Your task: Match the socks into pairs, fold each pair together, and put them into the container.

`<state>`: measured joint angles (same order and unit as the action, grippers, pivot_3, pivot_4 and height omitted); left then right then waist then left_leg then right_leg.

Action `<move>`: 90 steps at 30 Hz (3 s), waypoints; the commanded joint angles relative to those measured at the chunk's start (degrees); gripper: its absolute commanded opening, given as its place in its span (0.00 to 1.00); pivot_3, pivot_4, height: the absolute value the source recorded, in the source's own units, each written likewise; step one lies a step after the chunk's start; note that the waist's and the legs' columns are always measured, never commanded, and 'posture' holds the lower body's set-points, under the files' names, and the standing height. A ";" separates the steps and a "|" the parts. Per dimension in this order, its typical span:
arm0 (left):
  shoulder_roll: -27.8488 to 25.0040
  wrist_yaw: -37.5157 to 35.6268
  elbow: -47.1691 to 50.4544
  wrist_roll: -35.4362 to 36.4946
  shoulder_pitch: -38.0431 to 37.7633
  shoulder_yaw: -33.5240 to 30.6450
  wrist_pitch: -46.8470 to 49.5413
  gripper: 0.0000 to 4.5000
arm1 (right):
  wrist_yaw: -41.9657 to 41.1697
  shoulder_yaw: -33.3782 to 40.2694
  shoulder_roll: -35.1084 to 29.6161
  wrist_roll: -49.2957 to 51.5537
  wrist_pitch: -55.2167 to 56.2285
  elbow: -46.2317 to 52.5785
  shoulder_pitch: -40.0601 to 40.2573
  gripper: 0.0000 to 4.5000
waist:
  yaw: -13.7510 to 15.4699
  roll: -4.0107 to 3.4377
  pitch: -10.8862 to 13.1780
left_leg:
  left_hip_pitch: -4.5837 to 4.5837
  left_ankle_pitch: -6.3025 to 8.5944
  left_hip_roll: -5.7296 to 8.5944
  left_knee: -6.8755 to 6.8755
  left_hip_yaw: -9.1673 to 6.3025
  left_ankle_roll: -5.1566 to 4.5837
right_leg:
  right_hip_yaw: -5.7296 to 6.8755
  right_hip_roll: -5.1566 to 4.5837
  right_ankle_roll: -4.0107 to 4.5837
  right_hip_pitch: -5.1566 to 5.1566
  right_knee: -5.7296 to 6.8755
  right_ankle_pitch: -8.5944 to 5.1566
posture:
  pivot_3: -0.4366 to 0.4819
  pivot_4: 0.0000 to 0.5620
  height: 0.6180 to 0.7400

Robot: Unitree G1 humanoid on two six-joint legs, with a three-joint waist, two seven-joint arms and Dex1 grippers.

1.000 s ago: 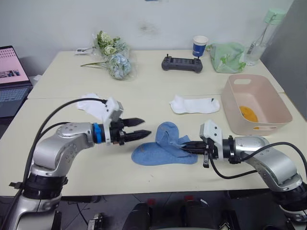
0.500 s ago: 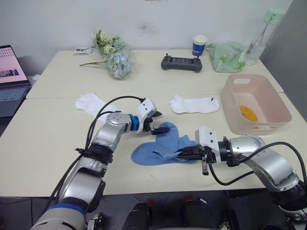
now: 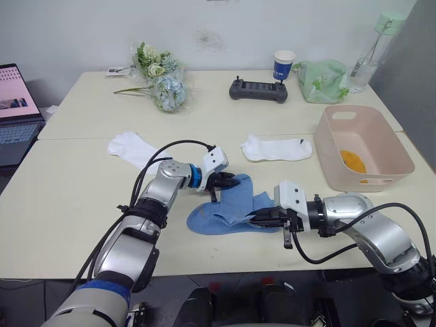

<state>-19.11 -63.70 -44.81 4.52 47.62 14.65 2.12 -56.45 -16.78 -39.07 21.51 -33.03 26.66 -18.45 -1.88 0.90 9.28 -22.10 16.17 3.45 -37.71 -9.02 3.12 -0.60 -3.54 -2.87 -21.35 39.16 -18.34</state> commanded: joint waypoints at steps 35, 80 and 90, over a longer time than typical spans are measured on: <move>-5.78 27.89 65.06 18.76 -42.63 -24.67 31.40 0.55 | -2.72 8.71 -0.47 -13.35 31.08 -31.71 -10.00 0.82 | 0.31 -0.01 0.00 | 0.02 0.00 -0.03 -0.01 0.00 0.01 | -0.20 -0.19 0.02 0.02 0.00 0.03 | 0.48 0.27 1.00; -13.88 17.38 47.62 16.14 -34.97 -18.43 25.12 0.00 | 13.03 7.63 7.84 -6.63 -0.99 -8.27 -0.05 0.00 | 0.04 -0.05 -0.01 | 0.10 0.01 -0.02 0.22 -0.04 0.01 | -0.20 -0.17 0.02 -0.03 -0.03 0.03 | 0.48 0.27 1.00; -11.42 20.88 49.66 26.93 -34.12 -27.01 35.36 0.00 | 11.25 7.91 7.82 -4.94 -1.47 -8.81 -2.36 0.00 | 0.04 -0.04 -0.01 | 0.09 0.01 -0.02 0.21 -0.06 0.01 | -0.19 -0.18 0.02 -0.02 -0.03 0.03 | 0.48 0.27 1.00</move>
<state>-30.69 -42.90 2.46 28.42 12.64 -9.95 36.31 -44.94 -9.79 -31.23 15.83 -35.30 17.09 -19.70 -1.84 0.86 9.28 -22.01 16.18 3.43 -37.50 -9.08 3.13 -0.79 -3.72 -2.85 -21.37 39.13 -18.31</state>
